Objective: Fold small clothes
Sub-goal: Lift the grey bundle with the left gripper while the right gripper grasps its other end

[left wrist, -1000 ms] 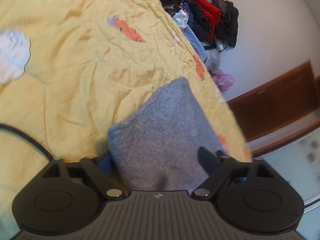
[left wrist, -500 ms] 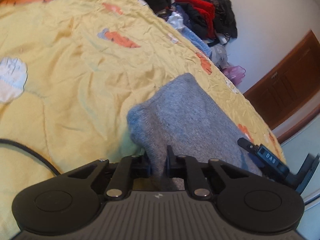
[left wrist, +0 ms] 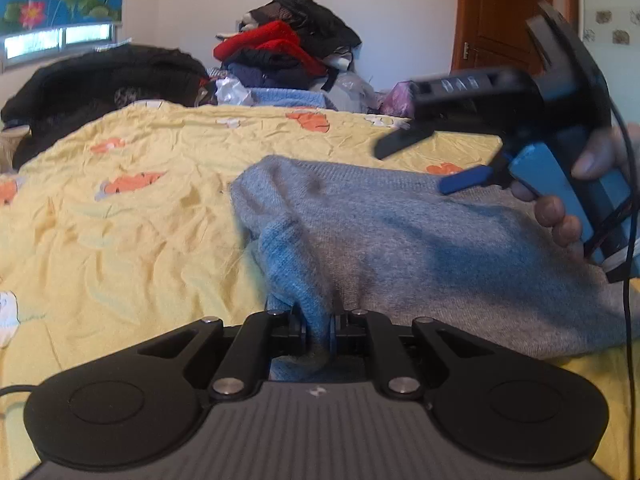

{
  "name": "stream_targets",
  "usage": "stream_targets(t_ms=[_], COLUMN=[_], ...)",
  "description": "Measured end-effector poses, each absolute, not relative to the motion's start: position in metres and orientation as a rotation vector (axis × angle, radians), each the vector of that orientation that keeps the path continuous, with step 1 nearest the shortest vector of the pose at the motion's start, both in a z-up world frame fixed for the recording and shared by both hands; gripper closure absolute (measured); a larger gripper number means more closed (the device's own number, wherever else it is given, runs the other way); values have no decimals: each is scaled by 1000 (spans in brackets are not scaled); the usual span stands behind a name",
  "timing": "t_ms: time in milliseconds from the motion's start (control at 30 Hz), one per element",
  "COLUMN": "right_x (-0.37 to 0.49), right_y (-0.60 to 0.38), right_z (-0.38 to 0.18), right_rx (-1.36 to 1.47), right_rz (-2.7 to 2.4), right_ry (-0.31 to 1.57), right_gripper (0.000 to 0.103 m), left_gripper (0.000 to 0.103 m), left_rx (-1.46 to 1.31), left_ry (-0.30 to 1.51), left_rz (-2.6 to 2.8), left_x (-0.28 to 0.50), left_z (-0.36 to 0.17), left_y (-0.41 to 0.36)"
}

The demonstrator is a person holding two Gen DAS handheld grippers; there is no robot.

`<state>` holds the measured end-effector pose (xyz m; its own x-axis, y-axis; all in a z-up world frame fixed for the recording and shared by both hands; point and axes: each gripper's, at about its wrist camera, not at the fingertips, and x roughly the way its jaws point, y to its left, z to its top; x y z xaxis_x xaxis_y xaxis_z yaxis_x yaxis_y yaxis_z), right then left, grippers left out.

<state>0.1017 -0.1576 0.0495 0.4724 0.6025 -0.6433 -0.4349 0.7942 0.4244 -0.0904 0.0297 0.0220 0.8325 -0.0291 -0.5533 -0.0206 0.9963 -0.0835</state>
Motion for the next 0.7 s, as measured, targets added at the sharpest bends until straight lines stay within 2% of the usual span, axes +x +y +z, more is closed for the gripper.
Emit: stream_targets(t_ms=[67, 167, 367, 433, 467, 500, 567, 633, 700], right_x=[105, 108, 127, 132, 134, 134, 136, 138, 140], right_y=[-124, -87, -62, -58, -57, -55, -49, -41, -30], right_z=[56, 64, 61, 61, 62, 62, 64, 64, 64], right_rx=[169, 111, 165, 170, 171, 170, 142, 102, 54], right_rz=[728, 767, 759, 747, 750, 754, 751, 748, 756], right_ry=[936, 951, 1015, 1024, 1027, 1031, 1044, 1064, 1093], right_gripper=[7, 7, 7, 7, 7, 7, 7, 7, 8], left_gripper=[93, 90, 89, 81, 75, 74, 76, 92, 94], left_rx=[-186, -489, -871, -1028, -1095, -1146, -1162, -1054, -986], left_ry=[601, 646, 700, 707, 709, 710, 694, 703, 711], left_rz=[-12, -31, -96, -142, -155, -153, -107, -22, 36], left_x=[-89, -85, -85, -86, -86, -85, -88, -87, -86], left_z=[25, 24, -1, -11, -17, -22, -25, -17, -11], left_y=[44, 88, 142, 154, 159, 165, 169, 167, 161])
